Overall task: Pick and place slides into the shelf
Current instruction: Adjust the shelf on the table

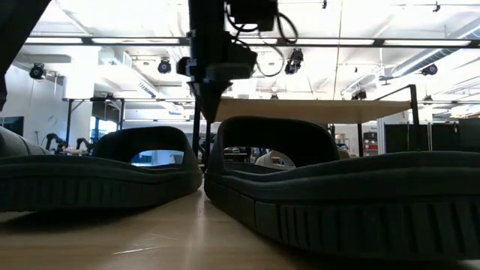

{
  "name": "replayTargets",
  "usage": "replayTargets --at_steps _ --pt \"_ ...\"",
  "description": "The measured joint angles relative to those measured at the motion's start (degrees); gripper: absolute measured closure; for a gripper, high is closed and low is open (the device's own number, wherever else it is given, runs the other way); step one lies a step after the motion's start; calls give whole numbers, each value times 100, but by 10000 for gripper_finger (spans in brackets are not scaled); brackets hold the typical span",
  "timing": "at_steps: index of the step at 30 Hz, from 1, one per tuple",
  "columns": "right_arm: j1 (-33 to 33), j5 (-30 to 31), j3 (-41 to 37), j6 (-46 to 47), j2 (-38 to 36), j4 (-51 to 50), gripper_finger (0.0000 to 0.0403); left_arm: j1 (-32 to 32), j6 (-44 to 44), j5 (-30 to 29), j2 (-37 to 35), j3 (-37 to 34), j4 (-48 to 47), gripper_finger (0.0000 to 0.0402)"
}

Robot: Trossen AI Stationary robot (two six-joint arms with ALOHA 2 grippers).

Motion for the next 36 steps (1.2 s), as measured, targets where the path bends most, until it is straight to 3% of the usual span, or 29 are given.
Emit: replayTargets --at_steps 3,6,12,16,18,24,36 --pt "0 -153 -76 177 -169 5 188 8 -128 -9 -340 -338 258 402" --pt "0 -770 -492 559 -534 12 188 -15 -365 3 -825 -540 600 402" --pt "13 -1694 -2241 1387 -1469 -5 188 -29 -365 170 -1948 -766 1887 402" --pt "17 -1972 -3107 1994 -1826 -18 188 -13 -108 179 -2334 -766 2080 402" --pt "-1 -1916 -3454 1985 -1926 2 188 1 -61 149 -2379 -767 2064 402" --pt "-466 -839 -4471 2279 -2197 -1 188 84 27 150 -2390 -789 1687 402" --pt "-1609 -1130 -6515 2333 -2131 -3 188 155 257 142 -2450 -802 1413 402"
